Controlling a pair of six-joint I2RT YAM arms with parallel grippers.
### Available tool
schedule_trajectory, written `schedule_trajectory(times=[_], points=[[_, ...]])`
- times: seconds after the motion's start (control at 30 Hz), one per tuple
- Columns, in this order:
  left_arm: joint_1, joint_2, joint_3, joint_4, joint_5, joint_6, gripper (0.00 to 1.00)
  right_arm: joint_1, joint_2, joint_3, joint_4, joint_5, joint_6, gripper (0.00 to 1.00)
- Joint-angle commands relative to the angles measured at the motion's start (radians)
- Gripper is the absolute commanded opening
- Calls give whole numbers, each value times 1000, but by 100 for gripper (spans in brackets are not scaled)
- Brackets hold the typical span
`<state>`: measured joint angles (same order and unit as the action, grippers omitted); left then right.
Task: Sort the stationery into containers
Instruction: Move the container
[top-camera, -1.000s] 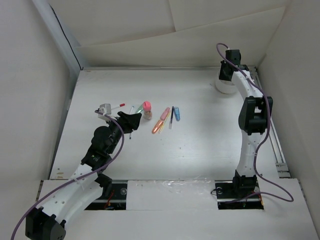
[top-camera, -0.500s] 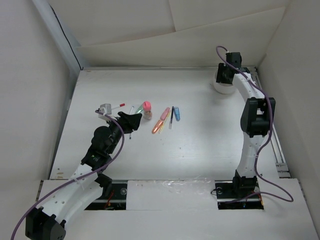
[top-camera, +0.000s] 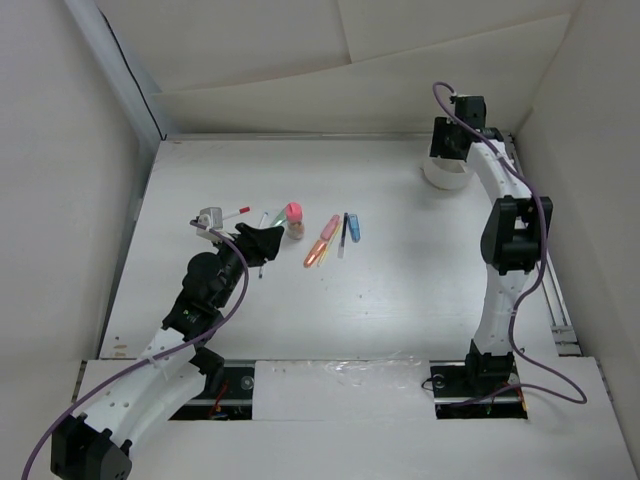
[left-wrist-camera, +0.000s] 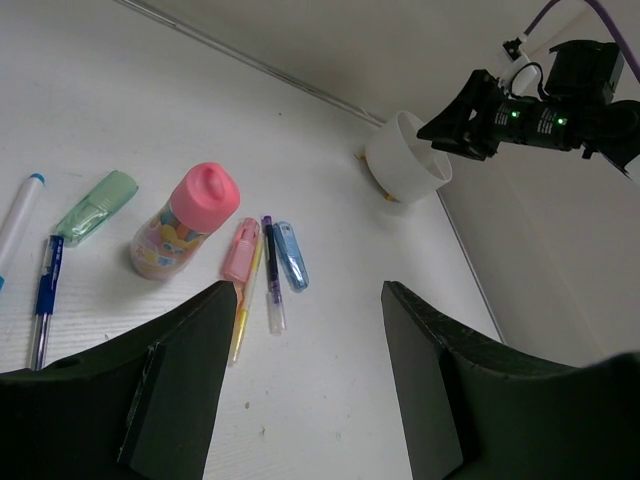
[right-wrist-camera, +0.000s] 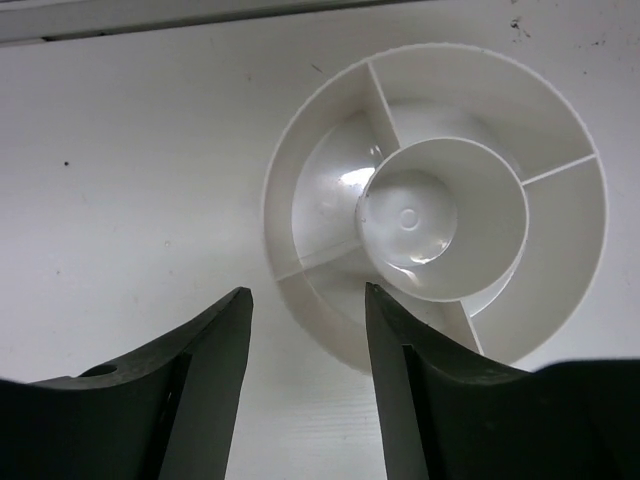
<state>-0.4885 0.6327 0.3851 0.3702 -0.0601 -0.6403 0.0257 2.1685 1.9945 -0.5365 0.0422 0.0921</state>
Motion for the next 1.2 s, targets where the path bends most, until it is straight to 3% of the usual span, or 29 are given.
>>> schedule_trajectory(times=[0.0,0.37,0.4,0.43,0.5,0.53,0.67,1.03,1.1,1.13,1.17], points=[[4,-4,-12,53,11,-1,57,-7,20,6,12,-39,-14,53],[4,5,-12,53,20,-10,57,2,-1,-108,33,-10,-23,49],[4,5,-12,53,20,-10,57,2,-1,-108,33,-10,-23,46],[4,5,-12,53,20,-10,57,12,-1,-117,33,1,-23,33],[4,-4,-12,53,20,-10,57,23,-1,-117,33,12,-32,21],[4,-4,-12,53,20,-10,57,23,-10,-132,33,12,-32,10],[4,-4,-22,53,20,-10,57,46,-54,-166,52,50,-32,1],[4,-22,-22,53,20,-10,57,112,-145,-279,61,13,-12,3],[4,-22,-22,53,29,-10,57,138,-163,-302,72,57,1,16],[4,-22,-22,53,29,-10,57,138,-177,-313,72,71,14,42],[4,-22,-22,53,29,-10,57,149,-187,-313,72,94,14,52]])
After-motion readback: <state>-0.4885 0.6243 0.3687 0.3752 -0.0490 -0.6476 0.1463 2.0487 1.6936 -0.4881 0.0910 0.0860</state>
